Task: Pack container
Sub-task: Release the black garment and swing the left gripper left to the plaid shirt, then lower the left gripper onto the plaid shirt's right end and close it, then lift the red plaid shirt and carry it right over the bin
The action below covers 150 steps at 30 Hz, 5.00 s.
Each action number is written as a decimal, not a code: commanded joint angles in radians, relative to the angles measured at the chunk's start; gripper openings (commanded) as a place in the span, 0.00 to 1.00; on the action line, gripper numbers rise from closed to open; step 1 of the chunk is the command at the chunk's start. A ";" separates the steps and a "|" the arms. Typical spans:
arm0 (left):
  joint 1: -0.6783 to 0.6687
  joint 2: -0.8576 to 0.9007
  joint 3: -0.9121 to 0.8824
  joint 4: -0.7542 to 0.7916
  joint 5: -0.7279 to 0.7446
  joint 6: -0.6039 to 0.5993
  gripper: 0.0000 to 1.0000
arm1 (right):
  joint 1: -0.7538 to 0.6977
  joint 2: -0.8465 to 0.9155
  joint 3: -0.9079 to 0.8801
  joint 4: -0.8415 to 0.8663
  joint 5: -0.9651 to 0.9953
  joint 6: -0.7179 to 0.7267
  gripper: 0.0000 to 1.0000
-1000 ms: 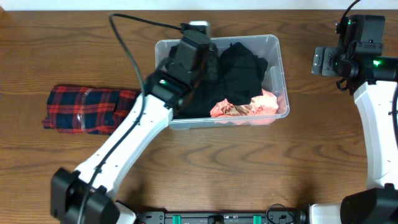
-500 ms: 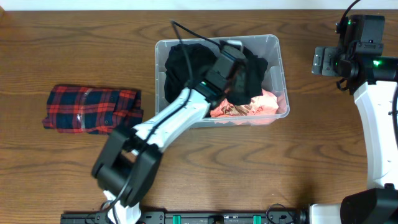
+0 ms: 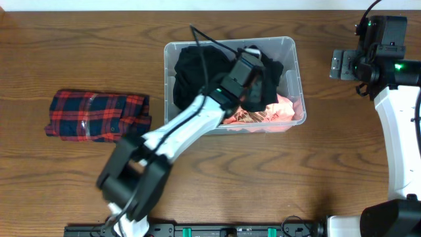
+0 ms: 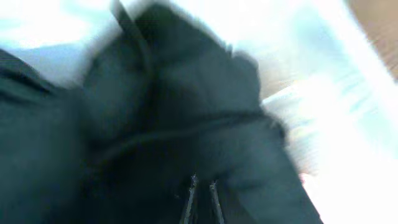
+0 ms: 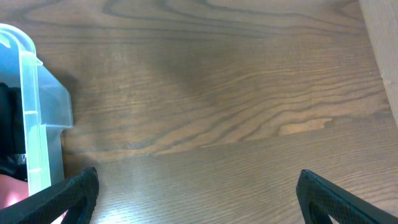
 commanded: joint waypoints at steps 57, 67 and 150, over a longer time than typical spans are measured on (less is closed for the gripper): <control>1.200 -0.219 -0.385 -0.418 0.130 -0.474 0.81 | -0.006 0.005 0.000 -0.002 0.007 -0.001 0.99; 1.200 -0.219 -0.564 -0.198 0.131 -0.535 0.81 | -0.006 0.005 0.000 -0.002 0.007 -0.001 0.99; 1.003 -0.891 -0.667 0.133 0.499 -0.801 0.06 | -0.006 0.005 0.000 -0.002 0.007 -0.001 0.99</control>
